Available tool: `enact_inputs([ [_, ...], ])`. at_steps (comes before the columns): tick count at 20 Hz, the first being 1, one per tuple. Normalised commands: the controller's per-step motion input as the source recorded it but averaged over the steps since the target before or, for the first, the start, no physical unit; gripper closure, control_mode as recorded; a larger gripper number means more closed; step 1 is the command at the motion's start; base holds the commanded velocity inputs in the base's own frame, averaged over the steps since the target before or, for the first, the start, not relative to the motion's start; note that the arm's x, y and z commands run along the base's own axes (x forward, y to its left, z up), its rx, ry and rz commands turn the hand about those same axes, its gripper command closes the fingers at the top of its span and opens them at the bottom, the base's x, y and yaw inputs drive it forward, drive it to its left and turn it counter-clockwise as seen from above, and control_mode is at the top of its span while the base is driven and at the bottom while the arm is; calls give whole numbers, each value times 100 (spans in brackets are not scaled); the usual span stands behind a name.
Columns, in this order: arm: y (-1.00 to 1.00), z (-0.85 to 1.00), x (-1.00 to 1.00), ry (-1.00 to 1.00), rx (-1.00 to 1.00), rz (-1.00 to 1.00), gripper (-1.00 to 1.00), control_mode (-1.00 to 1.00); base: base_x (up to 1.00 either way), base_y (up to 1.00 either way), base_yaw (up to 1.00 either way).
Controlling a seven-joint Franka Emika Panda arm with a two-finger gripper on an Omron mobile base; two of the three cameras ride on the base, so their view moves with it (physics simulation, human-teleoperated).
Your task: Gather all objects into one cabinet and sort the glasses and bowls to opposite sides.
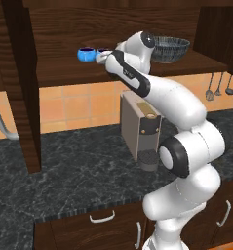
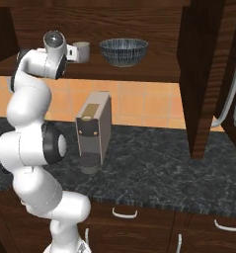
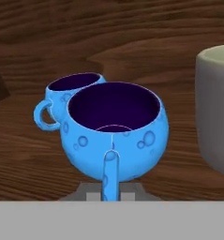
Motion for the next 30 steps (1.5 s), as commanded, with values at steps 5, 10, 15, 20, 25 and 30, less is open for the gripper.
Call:
enact_inputs([
  [5, 19, -10, 1, 0, 2, 0, -100, -100, 0, 0, 0],
  [10, 0, -2, -5, 0, 1, 0, -100, -100, 0, 0, 0],
  [15, 0, 11, -70, -9, 0, 0, -100, -100, 0, 0, 0],
  [20, 0, 12, -100, -15, -3, 0, -100, -100, 0, 0, 0],
  [25, 0, 0, -100, -16, -1, 0, -100, -100, 0, 0, 0],
  [30, 0, 0, -100, -15, 0, -5, -100, -100, 0, 0, 0],
])
